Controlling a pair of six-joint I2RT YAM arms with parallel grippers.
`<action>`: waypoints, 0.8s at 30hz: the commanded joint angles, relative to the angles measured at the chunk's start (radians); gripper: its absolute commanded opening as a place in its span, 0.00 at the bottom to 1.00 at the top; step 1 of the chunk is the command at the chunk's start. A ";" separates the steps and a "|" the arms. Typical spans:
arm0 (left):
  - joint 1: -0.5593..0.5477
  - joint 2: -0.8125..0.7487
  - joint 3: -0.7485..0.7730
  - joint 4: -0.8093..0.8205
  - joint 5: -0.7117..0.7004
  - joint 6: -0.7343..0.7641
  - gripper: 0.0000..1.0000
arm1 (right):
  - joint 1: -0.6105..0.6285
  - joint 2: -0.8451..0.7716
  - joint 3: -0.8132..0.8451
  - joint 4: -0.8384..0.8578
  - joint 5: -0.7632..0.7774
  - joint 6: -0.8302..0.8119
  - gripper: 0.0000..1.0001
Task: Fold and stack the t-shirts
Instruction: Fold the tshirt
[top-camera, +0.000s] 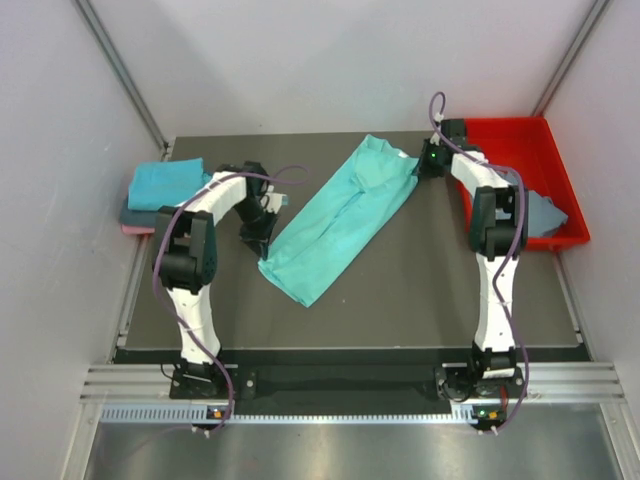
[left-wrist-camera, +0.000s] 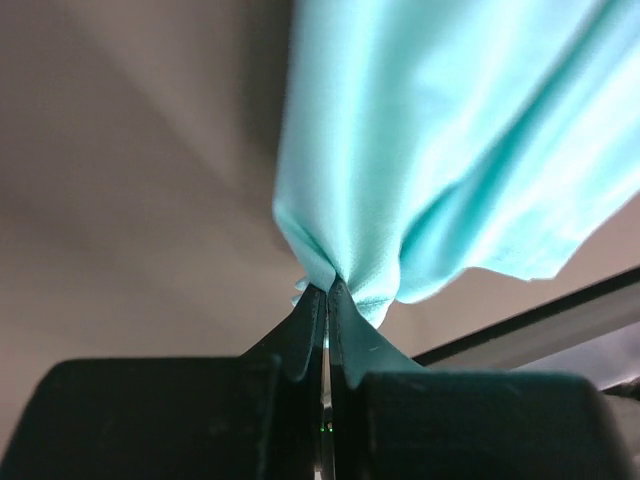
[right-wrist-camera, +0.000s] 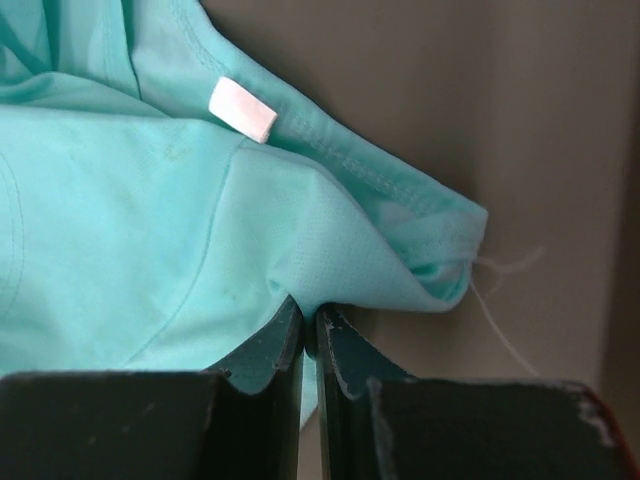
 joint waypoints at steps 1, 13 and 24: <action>-0.070 -0.089 -0.052 -0.027 0.013 0.018 0.00 | 0.041 0.044 0.094 0.054 -0.024 0.033 0.07; -0.163 -0.186 -0.192 -0.035 0.028 0.021 0.00 | 0.107 0.183 0.275 0.117 -0.015 0.076 0.06; -0.298 -0.207 -0.247 -0.043 0.085 0.037 0.00 | 0.147 0.298 0.444 0.218 0.016 0.102 0.06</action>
